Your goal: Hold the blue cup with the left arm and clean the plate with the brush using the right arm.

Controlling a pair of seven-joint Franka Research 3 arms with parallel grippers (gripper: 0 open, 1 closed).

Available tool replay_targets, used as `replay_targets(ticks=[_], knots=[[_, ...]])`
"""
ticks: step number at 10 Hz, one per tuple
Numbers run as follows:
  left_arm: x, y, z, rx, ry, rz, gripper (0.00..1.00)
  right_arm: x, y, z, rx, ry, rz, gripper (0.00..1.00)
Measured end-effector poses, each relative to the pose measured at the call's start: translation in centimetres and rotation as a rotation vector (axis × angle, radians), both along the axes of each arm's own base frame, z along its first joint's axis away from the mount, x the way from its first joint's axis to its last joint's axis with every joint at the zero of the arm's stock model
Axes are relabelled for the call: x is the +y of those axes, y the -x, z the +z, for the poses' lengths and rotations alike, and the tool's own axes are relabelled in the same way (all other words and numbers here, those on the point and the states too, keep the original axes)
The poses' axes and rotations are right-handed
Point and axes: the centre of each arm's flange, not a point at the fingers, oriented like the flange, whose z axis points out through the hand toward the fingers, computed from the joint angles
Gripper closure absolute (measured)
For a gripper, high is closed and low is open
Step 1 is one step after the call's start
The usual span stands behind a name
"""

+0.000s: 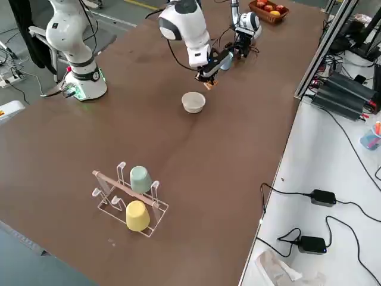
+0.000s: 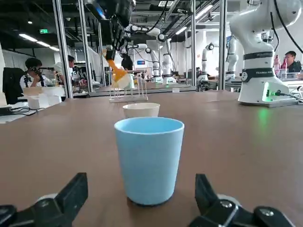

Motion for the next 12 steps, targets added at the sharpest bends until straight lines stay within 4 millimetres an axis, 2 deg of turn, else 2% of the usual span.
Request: replay_targets(ticks=[2,4,6,9,12], knots=[[4.5,-1.3,2.6,-0.026,-0.021,0.03,0.0,-0.3,0.8,-1.2,0.014,0.01,0.001,0.95],[8.7,-1.7,4.9,-0.04,-0.043,0.064,0.0,-0.9,1.3,-2.0,0.013,0.026,0.034,0.95],[11.3,-1.7,5.9,-0.062,-0.115,0.08,0.0,-2.0,1.3,-2.2,0.01,0.032,0.046,0.95],[15.6,-2.9,9.9,-0.1,-0.217,0.121,0.0,-2.5,1.5,-2.5,0.018,-0.037,-0.023,0.95],[19.9,-3.4,13.4,-0.126,-0.375,0.151,0.0,-3.2,3.1,-4.6,0.056,-0.043,-0.027,0.95]])
